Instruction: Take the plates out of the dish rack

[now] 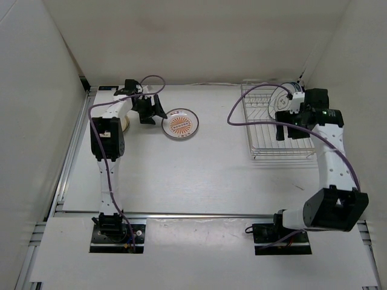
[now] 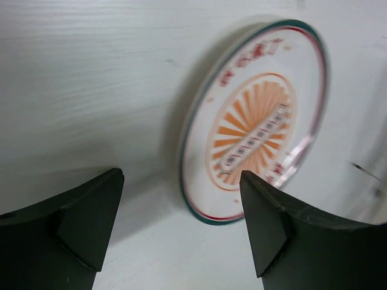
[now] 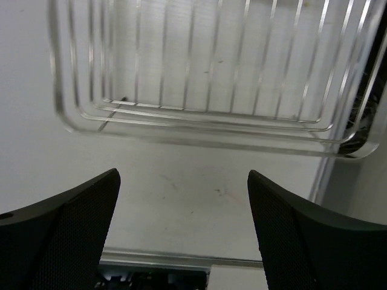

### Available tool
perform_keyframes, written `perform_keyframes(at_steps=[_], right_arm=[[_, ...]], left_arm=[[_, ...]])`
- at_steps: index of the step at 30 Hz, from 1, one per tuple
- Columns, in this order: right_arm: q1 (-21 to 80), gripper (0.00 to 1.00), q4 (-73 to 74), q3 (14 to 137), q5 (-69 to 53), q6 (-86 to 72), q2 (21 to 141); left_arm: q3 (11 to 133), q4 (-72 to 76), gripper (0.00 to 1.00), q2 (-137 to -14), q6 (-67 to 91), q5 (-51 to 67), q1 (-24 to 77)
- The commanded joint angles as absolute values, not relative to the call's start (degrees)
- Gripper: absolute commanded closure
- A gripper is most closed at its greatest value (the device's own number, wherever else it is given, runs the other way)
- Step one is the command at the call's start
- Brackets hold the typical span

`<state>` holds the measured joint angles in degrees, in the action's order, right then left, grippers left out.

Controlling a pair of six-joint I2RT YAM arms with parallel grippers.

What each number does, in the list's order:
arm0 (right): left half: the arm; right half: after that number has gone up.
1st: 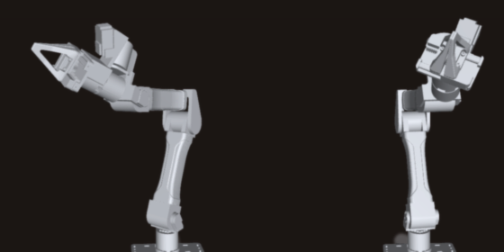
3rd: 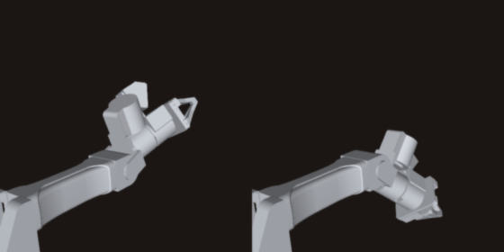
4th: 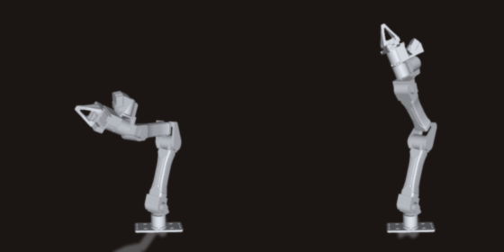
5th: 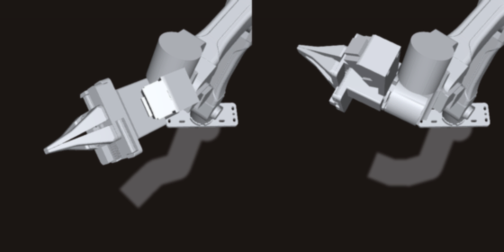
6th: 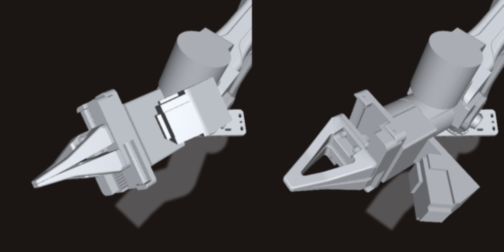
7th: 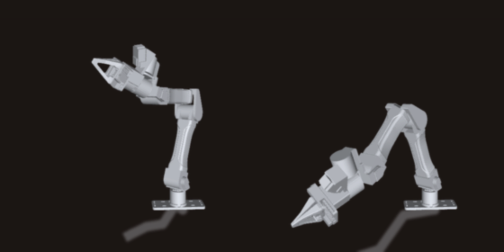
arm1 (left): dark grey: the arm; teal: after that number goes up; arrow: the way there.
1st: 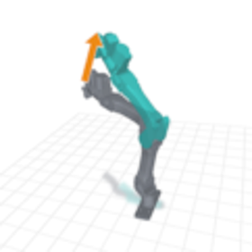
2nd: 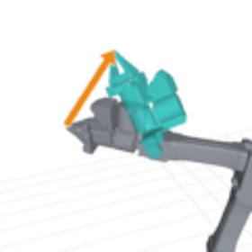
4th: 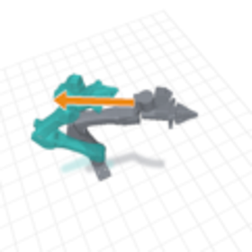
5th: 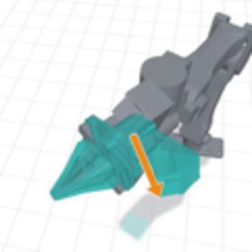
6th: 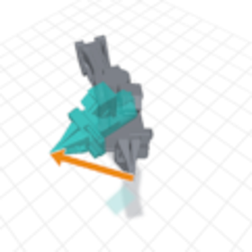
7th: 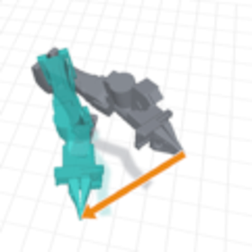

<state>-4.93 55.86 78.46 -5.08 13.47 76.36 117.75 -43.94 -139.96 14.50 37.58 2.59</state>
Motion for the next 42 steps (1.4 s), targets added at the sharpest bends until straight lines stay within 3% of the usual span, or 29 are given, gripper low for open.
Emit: perform_keyframes(at_steps=[1, 4, 7, 8, 13, 22, 39, 40, 42], right_arm=[[-5.3, 0.11, 46.9, 83.1, 5.4, 11.4, 80.1], [-5.3, 0.12, 45.0, 88.1, 6.5, 10.7, 84.6], [-5.3, 0.29, 44.5, 92.8, 6.5, 10.2, 89.7], [-5.3, 0.40, 44.5, 95.9, 6.5, 10.2, 92.3], [-5.3, 0.51, 43.9, 103.5, 7.8, 10.2, 99.1], [-5.8, 0.53, 41.9, 111.7, 10.5, 10.9, 109.9], [-6.9, 0.53, 40.9, 124.3, 9.8, 11.4, 123.5], [-6.9, 0.55, 40.9, 125.1, 9.8, 11.4, 123.5], [-6.9, 0.68, 40.9, 125.7, 9.2, 11.4, 124.2]], left_arm=[[114.7, -45.4, 0.12, -133.0, 12.9, 14.5, 5.3], [112.6, -45.4, 0.12, -128.8, 12.9, 10.0, 6.0], [110.5, -45.4, 0.10, -124.7, 11.3, 11.9, 6.0], [109.7, -45.4, 0.10, -123.5, 10.5, 14.0, 6.0], [104.0, -45.4, 0.10, -114.9, 8.4, 21.2, 6.5], [96.9, -45.4, 0.09, -103.7, 4.1, 26.1, 9.8], [94.0, -45.9, 0.09, -100.0, 1.9, 27.3, 9.8], [94.0, -45.9, 0.09, -100.0, 1.9, 27.3, 9.8], [93.5, -45.9, 0.09, -100.0, 1.9, 27.3, 9.8]])
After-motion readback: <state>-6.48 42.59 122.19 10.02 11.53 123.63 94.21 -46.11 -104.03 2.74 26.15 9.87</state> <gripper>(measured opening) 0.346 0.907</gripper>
